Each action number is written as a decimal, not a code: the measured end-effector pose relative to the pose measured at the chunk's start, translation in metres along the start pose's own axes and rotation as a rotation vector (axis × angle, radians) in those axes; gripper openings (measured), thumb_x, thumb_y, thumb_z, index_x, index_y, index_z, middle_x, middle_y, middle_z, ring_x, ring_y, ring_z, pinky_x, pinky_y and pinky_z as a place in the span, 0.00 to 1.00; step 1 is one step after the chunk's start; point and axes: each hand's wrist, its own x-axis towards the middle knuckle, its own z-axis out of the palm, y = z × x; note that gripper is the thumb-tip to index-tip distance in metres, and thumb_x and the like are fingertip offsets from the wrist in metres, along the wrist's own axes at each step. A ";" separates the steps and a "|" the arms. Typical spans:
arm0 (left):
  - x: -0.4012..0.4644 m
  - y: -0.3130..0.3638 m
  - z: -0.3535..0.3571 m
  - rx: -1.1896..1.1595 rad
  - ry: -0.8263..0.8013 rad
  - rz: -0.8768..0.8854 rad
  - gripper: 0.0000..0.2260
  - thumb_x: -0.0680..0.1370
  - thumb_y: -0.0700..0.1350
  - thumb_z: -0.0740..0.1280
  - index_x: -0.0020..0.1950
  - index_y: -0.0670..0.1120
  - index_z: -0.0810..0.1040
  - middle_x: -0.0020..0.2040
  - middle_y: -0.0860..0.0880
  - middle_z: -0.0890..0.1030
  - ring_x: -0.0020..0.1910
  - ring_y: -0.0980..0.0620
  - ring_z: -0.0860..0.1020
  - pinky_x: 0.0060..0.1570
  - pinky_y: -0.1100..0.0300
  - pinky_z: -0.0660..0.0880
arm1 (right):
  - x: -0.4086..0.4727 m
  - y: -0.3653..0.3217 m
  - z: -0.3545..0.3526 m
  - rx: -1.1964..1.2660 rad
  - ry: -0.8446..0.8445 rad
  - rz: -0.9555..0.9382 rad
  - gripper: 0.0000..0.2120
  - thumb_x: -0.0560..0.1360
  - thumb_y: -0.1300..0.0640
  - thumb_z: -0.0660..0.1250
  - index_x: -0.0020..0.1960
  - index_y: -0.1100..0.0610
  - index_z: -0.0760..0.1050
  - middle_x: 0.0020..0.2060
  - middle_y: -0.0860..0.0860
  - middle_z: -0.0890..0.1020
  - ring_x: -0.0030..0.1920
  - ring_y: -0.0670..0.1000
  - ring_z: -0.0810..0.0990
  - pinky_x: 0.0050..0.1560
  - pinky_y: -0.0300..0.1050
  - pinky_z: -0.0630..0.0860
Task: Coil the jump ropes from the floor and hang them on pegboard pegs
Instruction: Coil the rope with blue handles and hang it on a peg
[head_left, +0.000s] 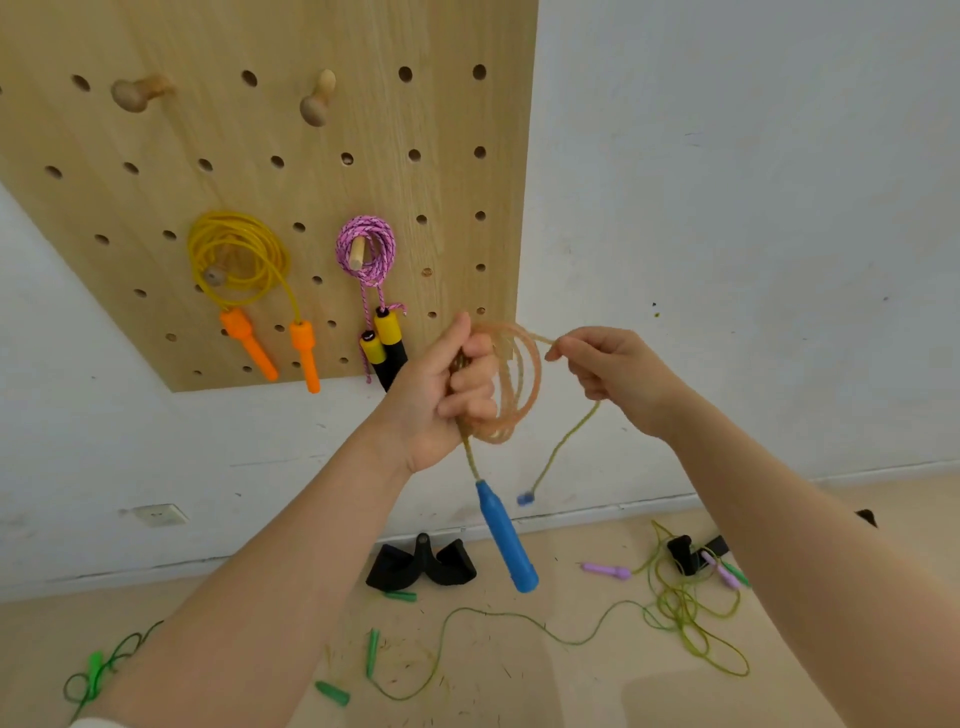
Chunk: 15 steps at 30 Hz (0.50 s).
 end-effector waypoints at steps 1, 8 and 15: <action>0.004 0.000 0.001 -0.044 0.039 0.052 0.17 0.79 0.54 0.54 0.34 0.48 0.67 0.22 0.54 0.69 0.16 0.60 0.65 0.22 0.68 0.70 | -0.001 0.005 0.005 -0.106 0.023 0.012 0.12 0.78 0.56 0.61 0.39 0.55 0.79 0.26 0.47 0.67 0.27 0.46 0.62 0.30 0.38 0.60; 0.031 -0.008 -0.031 0.283 0.393 0.124 0.16 0.83 0.48 0.49 0.65 0.39 0.61 0.65 0.39 0.75 0.60 0.42 0.77 0.58 0.47 0.75 | -0.015 -0.013 0.046 -0.855 -0.500 0.090 0.19 0.78 0.55 0.61 0.68 0.51 0.67 0.34 0.50 0.77 0.32 0.49 0.74 0.39 0.44 0.76; 0.021 -0.023 -0.042 0.705 0.307 -0.014 0.09 0.83 0.47 0.51 0.52 0.43 0.65 0.43 0.39 0.81 0.28 0.54 0.78 0.33 0.60 0.65 | -0.017 -0.048 0.032 -0.524 -0.251 -0.181 0.05 0.75 0.57 0.66 0.45 0.54 0.81 0.25 0.43 0.74 0.27 0.41 0.69 0.32 0.31 0.66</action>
